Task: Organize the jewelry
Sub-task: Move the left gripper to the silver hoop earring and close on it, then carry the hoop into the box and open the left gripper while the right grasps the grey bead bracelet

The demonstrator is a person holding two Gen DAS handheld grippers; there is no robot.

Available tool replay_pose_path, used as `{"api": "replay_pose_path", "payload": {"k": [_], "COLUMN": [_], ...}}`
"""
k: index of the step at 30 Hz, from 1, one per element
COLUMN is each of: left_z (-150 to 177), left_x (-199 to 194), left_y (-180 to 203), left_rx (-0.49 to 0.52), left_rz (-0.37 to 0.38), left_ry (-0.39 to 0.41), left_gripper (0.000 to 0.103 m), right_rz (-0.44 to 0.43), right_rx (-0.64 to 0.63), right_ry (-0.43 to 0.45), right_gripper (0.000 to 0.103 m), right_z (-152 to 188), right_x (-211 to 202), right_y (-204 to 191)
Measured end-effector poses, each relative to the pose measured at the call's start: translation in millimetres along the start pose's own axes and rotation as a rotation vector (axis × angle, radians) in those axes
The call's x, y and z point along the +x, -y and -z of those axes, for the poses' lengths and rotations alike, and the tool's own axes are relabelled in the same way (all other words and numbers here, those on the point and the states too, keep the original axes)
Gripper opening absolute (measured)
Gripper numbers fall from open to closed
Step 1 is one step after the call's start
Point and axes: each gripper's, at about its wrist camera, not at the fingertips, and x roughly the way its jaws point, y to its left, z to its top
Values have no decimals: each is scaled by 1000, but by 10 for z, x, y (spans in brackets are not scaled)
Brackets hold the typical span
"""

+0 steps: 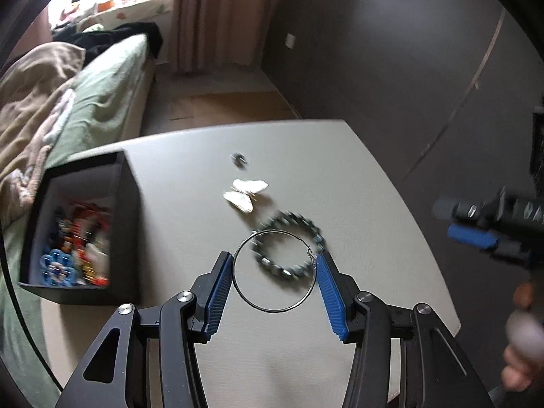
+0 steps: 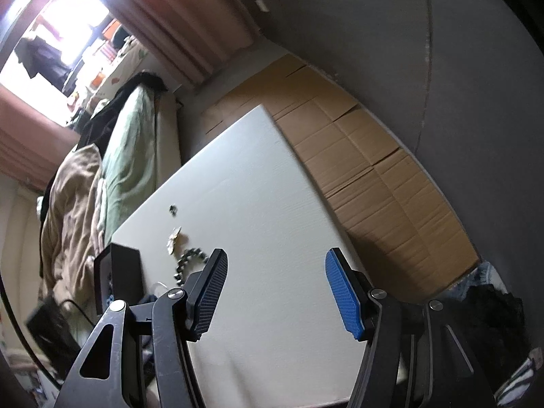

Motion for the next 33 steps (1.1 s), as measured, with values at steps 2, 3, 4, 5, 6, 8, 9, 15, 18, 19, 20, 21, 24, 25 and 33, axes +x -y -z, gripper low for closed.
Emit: {"api": "replay_pose_path", "payload": {"k": [2, 3, 4, 5, 6, 8, 9, 15, 18, 19, 20, 21, 24, 25, 33], "left_z": [-58, -82, -112, -132, -153, -196, -218, -268, -296, -299, -306, -312, -325, -326, -338], "left_x": [-63, -96, -138, -178, -212, -287, -324, -456, -493, -503, -514, -521, -539, -550, -633], "left_y": [-91, -133, -183, -226, -268, -375, -437, -751, -891, -928, -980, -1032, -1161, -1210, -1498], "left_rx": [-23, -33, -44, -53, -62, -83, -92, -137, -154, -160, -169, -178, -200, -212, -288], "left_rz": [6, 10, 16, 21, 25, 34, 34, 30, 23, 20, 19, 20, 5, -2, -21], "left_ry": [16, 25, 35, 42, 50, 64, 70, 89, 94, 94, 93, 90, 88, 90, 101], "left_gripper": [52, 52, 52, 52, 52, 52, 52, 52, 52, 52, 52, 52, 52, 52, 52], "right_rz": [-2, -4, -8, -13, -15, -16, -15, -4, 16, 22, 29, 37, 64, 80, 175], "right_rx": [-14, -18, -24, -30, -35, -51, -62, -132, -157, -161, -165, -169, -181, -188, -292], "right_ry": [-12, -16, -22, -28, -32, -45, -52, -93, -105, -107, -109, -111, -115, -116, -92], "right_gripper": [61, 61, 61, 61, 61, 61, 60, 47, 41, 40, 37, 36, 36, 36, 34], "right_z": [15, 21, 27, 35, 47, 71, 84, 177, 189, 193, 193, 192, 197, 203, 256], "right_x": [79, 107, 146, 188, 220, 297, 340, 603, 701, 732, 757, 784, 856, 889, 997], "right_y": [-94, -132, -179, -230, -274, -375, -427, -698, -766, -782, -793, -805, -844, -864, -1073]}}
